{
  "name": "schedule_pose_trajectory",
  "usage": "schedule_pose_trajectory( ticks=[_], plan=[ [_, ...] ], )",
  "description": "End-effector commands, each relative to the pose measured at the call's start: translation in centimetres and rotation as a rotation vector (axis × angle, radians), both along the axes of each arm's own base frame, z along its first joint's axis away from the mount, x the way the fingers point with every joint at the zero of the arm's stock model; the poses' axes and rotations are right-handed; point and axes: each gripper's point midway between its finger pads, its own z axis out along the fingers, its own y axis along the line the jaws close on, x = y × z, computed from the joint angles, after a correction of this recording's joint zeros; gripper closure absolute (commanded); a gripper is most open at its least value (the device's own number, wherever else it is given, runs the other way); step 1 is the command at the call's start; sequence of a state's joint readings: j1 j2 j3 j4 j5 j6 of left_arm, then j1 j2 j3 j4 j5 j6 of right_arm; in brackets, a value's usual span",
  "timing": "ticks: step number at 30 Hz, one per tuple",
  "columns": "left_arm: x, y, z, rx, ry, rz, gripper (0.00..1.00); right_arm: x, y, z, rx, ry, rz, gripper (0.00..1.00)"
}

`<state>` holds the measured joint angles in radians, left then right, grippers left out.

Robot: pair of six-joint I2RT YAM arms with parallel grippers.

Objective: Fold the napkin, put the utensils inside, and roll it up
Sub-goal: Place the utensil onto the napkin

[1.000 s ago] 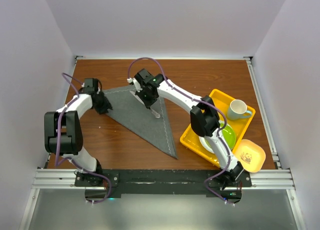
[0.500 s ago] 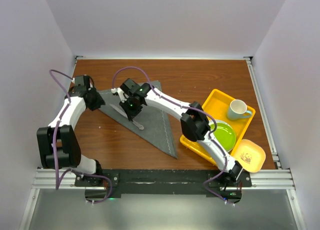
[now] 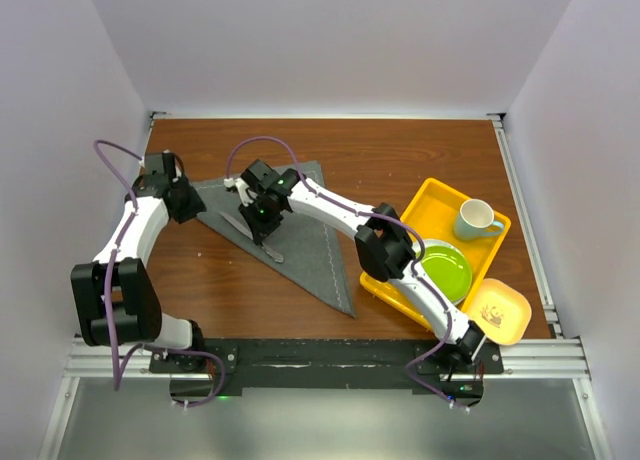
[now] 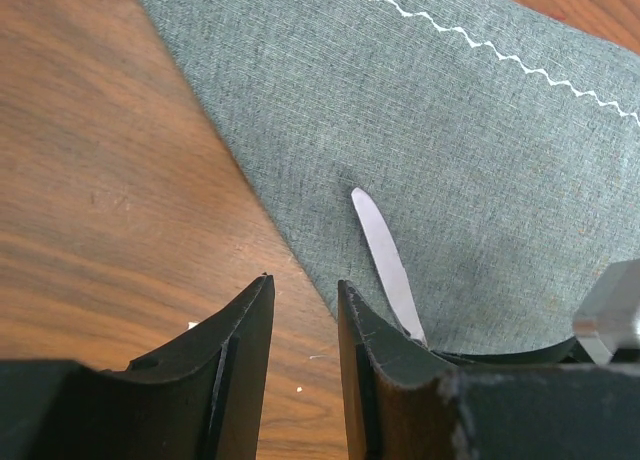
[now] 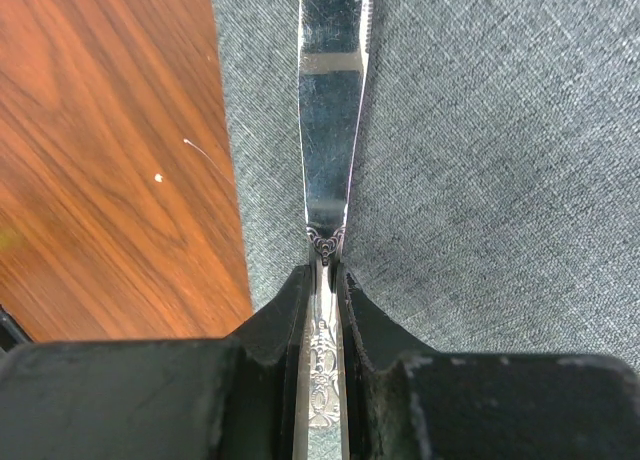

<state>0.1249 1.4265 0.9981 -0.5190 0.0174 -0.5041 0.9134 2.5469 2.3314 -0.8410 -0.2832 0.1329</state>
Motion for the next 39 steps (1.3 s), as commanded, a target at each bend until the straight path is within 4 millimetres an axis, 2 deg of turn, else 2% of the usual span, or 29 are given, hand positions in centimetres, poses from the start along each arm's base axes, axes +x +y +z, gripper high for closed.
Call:
schedule_pose_trajectory(
  ticks=[1,23,26,28,29,33,34,36,37,38,39],
  plan=[
    [0.0,0.8,0.7,0.023,-0.031,0.004,0.63,0.4,2.1,2.8,0.101,-0.018,0.008,1.0],
    [0.1,1.9,0.9,0.013,-0.04,0.018,0.62,0.0,2.9,1.1,0.1,-0.005,0.031,1.0],
    [0.0,2.2,0.8,0.005,-0.038,0.027,0.61,0.0,2.9,1.0,0.097,-0.003,0.031,0.93],
    [0.1,2.6,0.9,0.002,-0.045,0.039,0.6,0.0,2.8,1.5,0.098,-0.005,0.023,0.86],
    [0.2,2.9,0.9,0.002,-0.047,0.048,0.59,0.0,2.7,2.1,0.099,-0.012,0.017,0.76],
    [0.8,4.7,1.2,-0.021,-0.07,0.09,0.57,0.4,1.2,6.0,0.097,-0.065,-0.004,0.53],
    [1.0,5.7,1.0,-0.031,-0.069,0.115,0.57,0.5,0.2,7.8,0.105,-0.08,-0.019,0.51],
    [1.8,6.2,0.5,-0.087,-0.078,0.112,0.55,0.6,-1.5,8.7,0.085,-0.067,-0.045,0.46],
    [2.1,7.5,0.8,-0.1,-0.094,0.135,0.54,1.2,-2.7,10.5,0.097,-0.08,-0.067,0.45],
    [2.6,7.7,0.8,-0.13,-0.108,0.124,0.54,1.2,-3.5,11.2,0.094,-0.079,-0.077,0.45],
    [3.0,9.0,0.4,-0.147,-0.107,0.148,0.54,1.0,-5.0,10.3,0.065,-0.052,-0.092,0.44]
  ],
)
